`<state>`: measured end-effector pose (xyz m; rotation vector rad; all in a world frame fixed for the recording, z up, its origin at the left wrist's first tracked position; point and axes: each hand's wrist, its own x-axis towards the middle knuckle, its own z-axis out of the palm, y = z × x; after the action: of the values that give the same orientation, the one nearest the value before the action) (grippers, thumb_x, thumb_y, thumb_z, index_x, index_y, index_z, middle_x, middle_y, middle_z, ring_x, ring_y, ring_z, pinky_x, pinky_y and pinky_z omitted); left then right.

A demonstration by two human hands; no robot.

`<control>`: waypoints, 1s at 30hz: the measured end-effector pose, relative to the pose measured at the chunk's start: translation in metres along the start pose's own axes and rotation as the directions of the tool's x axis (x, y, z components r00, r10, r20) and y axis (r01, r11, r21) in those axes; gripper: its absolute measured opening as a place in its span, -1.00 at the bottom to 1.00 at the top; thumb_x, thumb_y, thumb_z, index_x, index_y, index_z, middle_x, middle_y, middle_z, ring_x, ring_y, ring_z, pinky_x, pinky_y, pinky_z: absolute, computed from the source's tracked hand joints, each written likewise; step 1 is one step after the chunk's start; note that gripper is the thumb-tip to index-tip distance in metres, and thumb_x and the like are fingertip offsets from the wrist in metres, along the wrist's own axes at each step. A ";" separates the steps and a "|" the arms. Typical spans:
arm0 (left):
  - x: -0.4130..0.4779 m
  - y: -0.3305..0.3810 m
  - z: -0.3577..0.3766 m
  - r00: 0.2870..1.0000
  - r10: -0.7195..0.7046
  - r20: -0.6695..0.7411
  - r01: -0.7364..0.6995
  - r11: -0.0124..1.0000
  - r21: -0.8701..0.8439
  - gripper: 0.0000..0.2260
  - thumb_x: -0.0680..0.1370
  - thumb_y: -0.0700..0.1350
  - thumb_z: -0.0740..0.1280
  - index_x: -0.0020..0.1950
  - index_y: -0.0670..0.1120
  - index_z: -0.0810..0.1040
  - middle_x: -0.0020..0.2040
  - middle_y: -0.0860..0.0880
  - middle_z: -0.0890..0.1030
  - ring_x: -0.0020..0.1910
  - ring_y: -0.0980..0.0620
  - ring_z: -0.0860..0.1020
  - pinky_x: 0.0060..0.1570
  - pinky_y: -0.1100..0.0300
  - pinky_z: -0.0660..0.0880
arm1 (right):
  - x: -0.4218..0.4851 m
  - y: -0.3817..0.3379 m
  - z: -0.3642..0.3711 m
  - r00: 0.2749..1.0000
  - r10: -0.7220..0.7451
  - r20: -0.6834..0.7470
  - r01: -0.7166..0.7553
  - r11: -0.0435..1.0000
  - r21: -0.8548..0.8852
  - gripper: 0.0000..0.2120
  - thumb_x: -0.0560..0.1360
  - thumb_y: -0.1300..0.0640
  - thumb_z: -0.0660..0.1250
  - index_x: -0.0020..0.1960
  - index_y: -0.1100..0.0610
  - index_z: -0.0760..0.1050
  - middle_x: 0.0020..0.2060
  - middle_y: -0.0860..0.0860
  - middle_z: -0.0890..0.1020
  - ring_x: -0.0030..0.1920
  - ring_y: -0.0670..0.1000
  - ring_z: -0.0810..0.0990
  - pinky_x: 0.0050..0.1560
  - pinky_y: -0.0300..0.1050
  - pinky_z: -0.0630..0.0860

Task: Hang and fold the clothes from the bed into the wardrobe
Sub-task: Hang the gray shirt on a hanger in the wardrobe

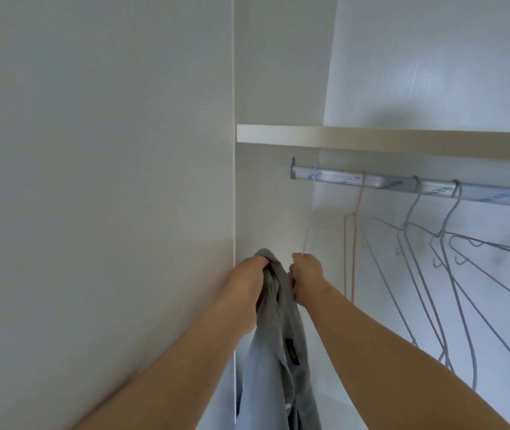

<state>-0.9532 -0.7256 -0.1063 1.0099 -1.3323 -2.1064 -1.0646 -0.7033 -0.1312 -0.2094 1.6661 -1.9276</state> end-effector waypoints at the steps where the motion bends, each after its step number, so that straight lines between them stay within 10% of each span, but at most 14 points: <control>1: 0.000 0.000 0.000 1.000 0.003 -0.005 -0.003 1.000 0.007 -0.76 0.57 -0.10 0.22 -0.25 -0.17 0.51 -0.34 -0.12 0.58 -0.34 -0.05 0.55 -0.33 0.16 0.51 | -0.003 -0.003 -0.003 0.999 -0.037 -0.010 0.036 0.999 -0.025 -0.83 0.60 0.23 0.05 -0.15 0.19 0.30 -0.46 0.04 0.21 -0.49 -0.05 0.15 -0.53 -0.28 0.10; 18: -0.044 0.007 0.013 0.984 0.160 0.078 -0.171 0.971 0.165 -0.80 0.57 -0.15 0.16 -0.21 -0.14 0.46 -0.24 -0.15 0.51 -0.20 -0.10 0.49 -0.09 0.06 0.46 | -0.143 0.009 -0.098 0.947 -0.318 -0.056 0.286 0.906 -0.312 -0.83 0.54 0.17 0.27 -0.18 0.22 0.55 -0.53 -0.04 0.30 -0.55 -0.10 0.22 -0.55 -0.29 0.19; 23: -0.083 0.013 0.026 0.928 0.291 0.231 -0.342 0.911 0.228 -0.64 0.61 -0.13 0.12 0.41 0.08 0.26 0.12 -0.13 0.47 0.02 -0.11 0.49 -0.03 0.11 0.42 | -0.205 0.010 -0.139 0.955 -0.294 -0.026 0.268 0.902 -0.340 -0.87 0.51 0.18 0.31 -0.20 0.11 0.58 -0.63 -0.09 0.33 -0.62 -0.15 0.22 -0.58 -0.32 0.19; 30: -0.152 0.017 0.055 0.842 0.410 0.350 -0.528 0.759 0.380 -0.55 0.63 -0.18 0.04 0.52 0.07 0.09 0.35 -0.14 0.37 -0.19 0.07 0.46 -0.19 0.19 0.42 | -0.290 0.004 -0.203 0.942 -0.337 -0.002 0.302 0.848 -0.435 -0.81 0.49 0.15 0.34 -0.30 0.11 0.59 -0.62 -0.08 0.32 -0.61 -0.12 0.19 -0.58 -0.33 0.16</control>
<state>-0.9000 -0.5962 -0.0245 0.4819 -2.0398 -1.5852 -0.9214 -0.3811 -0.1062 -0.6279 2.2155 -1.7799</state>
